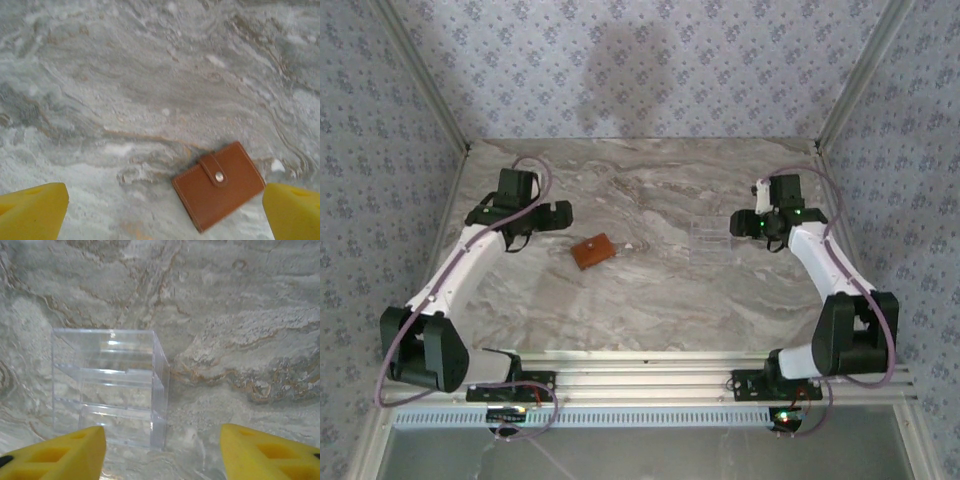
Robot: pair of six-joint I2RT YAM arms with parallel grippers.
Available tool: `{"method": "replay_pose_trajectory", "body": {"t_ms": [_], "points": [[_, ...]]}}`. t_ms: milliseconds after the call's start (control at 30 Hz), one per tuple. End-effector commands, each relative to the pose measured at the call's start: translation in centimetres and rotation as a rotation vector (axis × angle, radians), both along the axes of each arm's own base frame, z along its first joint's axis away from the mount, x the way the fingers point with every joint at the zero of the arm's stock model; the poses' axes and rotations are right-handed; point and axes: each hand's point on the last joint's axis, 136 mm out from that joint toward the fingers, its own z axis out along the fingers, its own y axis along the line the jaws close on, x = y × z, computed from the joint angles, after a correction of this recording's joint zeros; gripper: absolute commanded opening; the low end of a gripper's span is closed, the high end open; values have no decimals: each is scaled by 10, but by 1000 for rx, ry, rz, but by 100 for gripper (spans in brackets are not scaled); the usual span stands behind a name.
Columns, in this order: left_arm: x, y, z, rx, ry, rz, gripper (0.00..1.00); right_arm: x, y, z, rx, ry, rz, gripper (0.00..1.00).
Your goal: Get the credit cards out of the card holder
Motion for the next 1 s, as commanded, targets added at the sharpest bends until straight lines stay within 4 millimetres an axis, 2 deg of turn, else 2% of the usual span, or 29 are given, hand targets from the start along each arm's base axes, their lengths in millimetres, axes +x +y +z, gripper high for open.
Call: {"method": "replay_pose_trajectory", "body": {"t_ms": [0,200,267,400,533,967], "points": [[-28,-3,-7,0,159,-40,100,-7,4,-8,19,110,-23,54],[-23,-3,-14,-2,123,-41,100,7,10,-21,8,164,5,42],[-22,-3,-19,0,117,-41,100,9,11,-30,-8,189,8,41],[-23,-2,-26,4,133,-38,100,22,17,-32,-8,193,28,38],[-25,-3,-28,3,140,-41,100,27,23,-42,-14,215,42,35],[-24,-4,-31,-2,149,-46,100,29,21,-69,-45,262,44,27]]}}
